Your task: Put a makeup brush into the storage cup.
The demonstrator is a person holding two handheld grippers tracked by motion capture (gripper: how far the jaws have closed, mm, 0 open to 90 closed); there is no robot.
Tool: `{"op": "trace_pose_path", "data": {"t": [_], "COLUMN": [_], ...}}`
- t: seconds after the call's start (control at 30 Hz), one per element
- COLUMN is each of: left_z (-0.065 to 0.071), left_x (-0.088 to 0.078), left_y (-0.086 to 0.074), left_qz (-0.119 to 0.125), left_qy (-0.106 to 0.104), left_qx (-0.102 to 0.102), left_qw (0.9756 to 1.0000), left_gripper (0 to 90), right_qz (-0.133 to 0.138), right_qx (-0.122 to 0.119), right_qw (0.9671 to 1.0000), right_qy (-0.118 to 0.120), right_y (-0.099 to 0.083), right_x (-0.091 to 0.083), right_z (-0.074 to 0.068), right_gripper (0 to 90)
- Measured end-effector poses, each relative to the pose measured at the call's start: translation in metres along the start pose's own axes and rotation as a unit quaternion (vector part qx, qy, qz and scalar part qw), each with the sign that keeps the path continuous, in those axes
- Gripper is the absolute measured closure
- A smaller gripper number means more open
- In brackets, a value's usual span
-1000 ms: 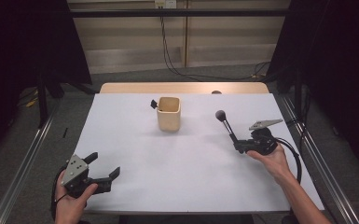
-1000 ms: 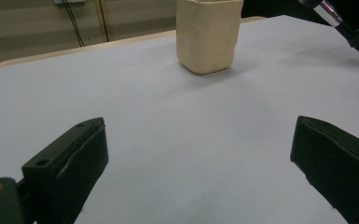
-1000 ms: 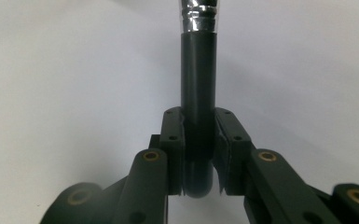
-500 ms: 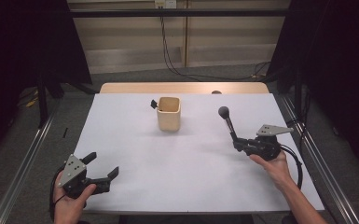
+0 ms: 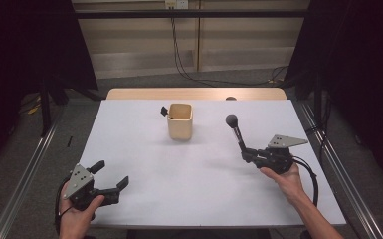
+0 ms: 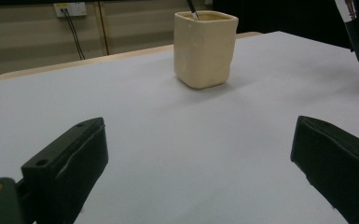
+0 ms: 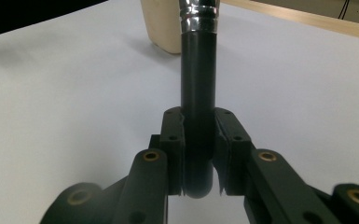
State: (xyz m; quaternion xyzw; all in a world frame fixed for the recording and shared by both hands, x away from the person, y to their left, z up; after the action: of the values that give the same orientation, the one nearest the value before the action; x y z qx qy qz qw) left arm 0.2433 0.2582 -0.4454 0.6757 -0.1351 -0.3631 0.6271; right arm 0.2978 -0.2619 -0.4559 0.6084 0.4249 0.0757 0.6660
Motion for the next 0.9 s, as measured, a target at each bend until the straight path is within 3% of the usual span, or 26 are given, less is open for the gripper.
{"op": "trace_pose_path", "data": {"t": [0.27, 0.53, 0.7, 0.83, 0.9], "left_z": [0.008, 0.012, 0.013, 0.019, 0.023], "left_x": [0.0, 0.006, 0.011, 0.018, 0.022], "left_y": [0.005, 0.011, 0.015, 0.02, 0.023], "left_qz": [0.007, 0.015, 0.017, 0.019, 0.022], "left_qy": [-0.01, -0.025, -0.02, -0.03, -0.034], "left_qx": [0.0, 0.001, 0.0, 0.008, 0.0], "left_qw": [0.9999, 0.9996, 0.9997, 0.9993, 0.9992], "left_gripper": [4.0, 3.8, 3.7, 3.5, 3.5], "right_qz": [0.005, 0.009, 0.013, 0.017, 0.017], "right_qx": [0.005, -0.006, -0.008, -0.011, -0.011], "right_qw": [0.9996, 0.9989, 0.9984, 0.998, 0.9978], "right_qy": [0.025, 0.045, 0.054, 0.059, 0.063], "right_y": [0.003, 0.008, 0.012, 0.016, 0.018], "right_x": [0.004, 0.01, 0.016, 0.02, 0.022], "right_z": [-0.009, -0.023, -0.03, -0.034, -0.037], "right_gripper": [75.9, 75.9, 75.9, 75.9, 75.9]}}
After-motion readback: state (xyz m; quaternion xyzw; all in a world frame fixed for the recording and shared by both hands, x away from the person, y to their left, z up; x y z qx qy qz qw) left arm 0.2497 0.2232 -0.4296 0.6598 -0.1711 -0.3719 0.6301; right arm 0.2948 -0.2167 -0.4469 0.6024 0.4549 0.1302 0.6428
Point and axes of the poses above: each handheld gripper's, and its own axes: x roughly forward along the jaws, y roughly out of its top, z roughly to its right, the point moved 1 cm from there along x, roughly forward along the jaws, and after that the axes turned 4 degrees about -y, right-handed, at the moved point
